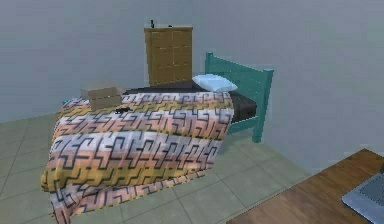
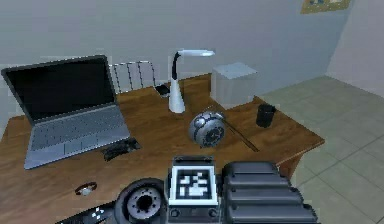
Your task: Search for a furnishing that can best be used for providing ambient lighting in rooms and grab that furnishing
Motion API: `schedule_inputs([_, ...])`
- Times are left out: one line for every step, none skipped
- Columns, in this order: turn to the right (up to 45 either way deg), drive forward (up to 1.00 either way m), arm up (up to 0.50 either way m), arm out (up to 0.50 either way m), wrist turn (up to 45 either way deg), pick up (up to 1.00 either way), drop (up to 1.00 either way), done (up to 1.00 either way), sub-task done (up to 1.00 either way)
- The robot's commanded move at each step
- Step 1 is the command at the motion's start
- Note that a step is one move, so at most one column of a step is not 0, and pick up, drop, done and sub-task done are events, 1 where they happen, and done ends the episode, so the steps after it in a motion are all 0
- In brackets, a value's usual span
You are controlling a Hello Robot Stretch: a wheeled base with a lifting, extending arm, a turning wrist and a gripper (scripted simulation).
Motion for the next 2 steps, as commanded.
schedule_inputs([0.0, 0.00, 0.00, 0.44, 0.0, 0.00, 0.00, 0.00, 0.00])
schedule_inputs([0.0, 0.00, 0.00, 0.00, 45.0, 0.00, 0.00, 0.00, 0.00])
